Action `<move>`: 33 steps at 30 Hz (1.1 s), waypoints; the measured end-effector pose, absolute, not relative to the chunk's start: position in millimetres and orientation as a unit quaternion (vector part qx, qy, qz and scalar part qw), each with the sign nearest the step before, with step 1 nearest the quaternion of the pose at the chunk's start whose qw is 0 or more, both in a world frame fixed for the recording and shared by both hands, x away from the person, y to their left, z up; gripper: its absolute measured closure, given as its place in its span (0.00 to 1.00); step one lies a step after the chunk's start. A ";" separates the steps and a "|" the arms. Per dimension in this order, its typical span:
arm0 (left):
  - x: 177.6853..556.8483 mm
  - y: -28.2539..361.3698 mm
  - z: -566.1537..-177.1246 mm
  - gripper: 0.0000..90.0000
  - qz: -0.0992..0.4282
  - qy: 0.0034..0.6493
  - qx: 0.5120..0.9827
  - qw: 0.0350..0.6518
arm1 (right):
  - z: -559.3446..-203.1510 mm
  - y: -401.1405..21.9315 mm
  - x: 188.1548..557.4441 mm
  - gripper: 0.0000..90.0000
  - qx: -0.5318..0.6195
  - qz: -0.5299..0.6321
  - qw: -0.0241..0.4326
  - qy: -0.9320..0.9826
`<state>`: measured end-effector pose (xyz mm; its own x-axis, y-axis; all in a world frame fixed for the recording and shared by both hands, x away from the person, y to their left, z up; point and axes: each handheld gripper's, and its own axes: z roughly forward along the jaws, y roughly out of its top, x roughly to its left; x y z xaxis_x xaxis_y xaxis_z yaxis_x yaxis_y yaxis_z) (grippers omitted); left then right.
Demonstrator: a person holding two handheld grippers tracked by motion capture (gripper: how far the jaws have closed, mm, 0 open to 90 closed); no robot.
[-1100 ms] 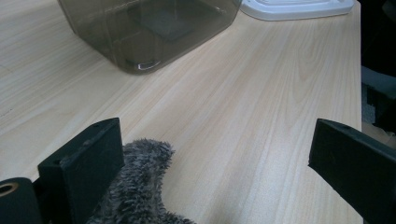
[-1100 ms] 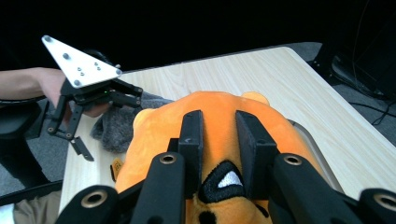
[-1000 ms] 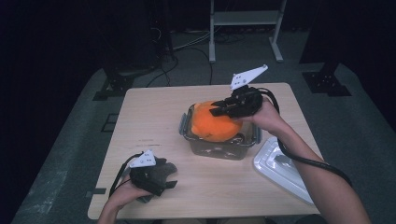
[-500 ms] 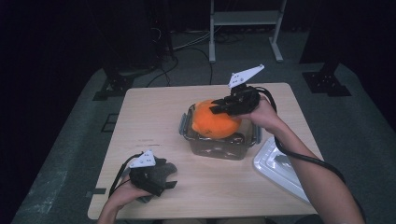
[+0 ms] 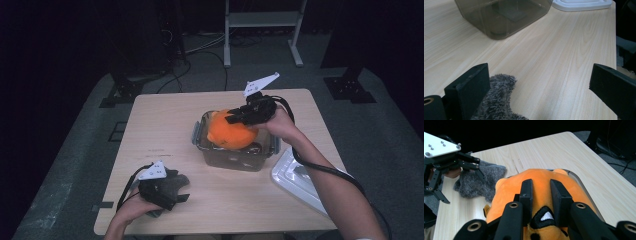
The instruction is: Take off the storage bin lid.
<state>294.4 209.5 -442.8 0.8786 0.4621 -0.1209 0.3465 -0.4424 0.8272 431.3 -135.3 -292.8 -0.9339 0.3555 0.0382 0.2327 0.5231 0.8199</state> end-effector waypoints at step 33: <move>293.8 210.0 -442.2 0.03 0.060 0.236 0.848 0.470 | -321.5 -133.2 443.2 0.80 0.190 0.439 0.057 0.876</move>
